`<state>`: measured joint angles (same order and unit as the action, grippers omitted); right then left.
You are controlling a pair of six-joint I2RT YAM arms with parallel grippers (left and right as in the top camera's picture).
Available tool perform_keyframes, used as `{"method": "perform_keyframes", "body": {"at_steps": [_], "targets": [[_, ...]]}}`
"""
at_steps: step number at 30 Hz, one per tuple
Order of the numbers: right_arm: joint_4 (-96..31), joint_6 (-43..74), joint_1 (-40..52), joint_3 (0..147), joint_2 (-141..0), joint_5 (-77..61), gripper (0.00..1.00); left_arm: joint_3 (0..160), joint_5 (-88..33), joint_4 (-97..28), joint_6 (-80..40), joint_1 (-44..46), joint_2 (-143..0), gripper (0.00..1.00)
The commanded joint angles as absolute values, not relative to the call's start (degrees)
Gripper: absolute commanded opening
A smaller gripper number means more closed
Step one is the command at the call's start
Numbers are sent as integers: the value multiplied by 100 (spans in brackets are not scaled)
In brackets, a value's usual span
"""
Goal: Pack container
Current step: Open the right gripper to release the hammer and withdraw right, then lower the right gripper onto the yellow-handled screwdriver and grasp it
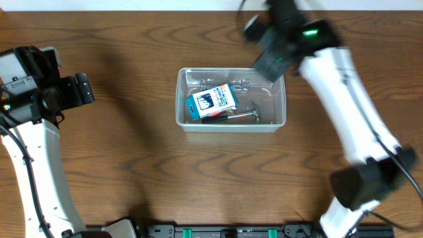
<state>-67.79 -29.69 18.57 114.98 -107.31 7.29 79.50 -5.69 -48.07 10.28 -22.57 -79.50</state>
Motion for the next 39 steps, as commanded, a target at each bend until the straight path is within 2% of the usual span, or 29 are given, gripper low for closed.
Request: {"method": "perform_keyframes", "body": {"at_steps": [1,7,13,17,23,29,34,39], "targets": [[-7301,-1369,993,11909,-10193,1269,99,7955,-604,-4797,978,-2281,-7972,98],[-8757,-213,-891,11913,-10073,1262,99,7957,-604,-4797,978,-2281,-7972,98],[-9480,-128,-2222,11900,-10071,760,99,7955,-604,-4788,978,-2281,-7972,98],[-9734,-235,-2781,11701,-9920,-150,99,7955,-607,-4764,974,-2281,-7972,98],[-9657,-349,-2877,10066,-8729,-340,99,7955,-607,-4742,976,-2281,-7972,98],[-8938,-493,-2873,8350,-7555,-346,99,7955,-604,-4659,976,-2281,-8027,98],[-7887,-1435,-2875,7345,-7203,-325,99,7955,-607,-4591,974,-2281,-8241,98],[-7039,-2853,-2873,7203,-7736,-325,99,7955,-607,-4593,899,-2281,-8420,98]]}}
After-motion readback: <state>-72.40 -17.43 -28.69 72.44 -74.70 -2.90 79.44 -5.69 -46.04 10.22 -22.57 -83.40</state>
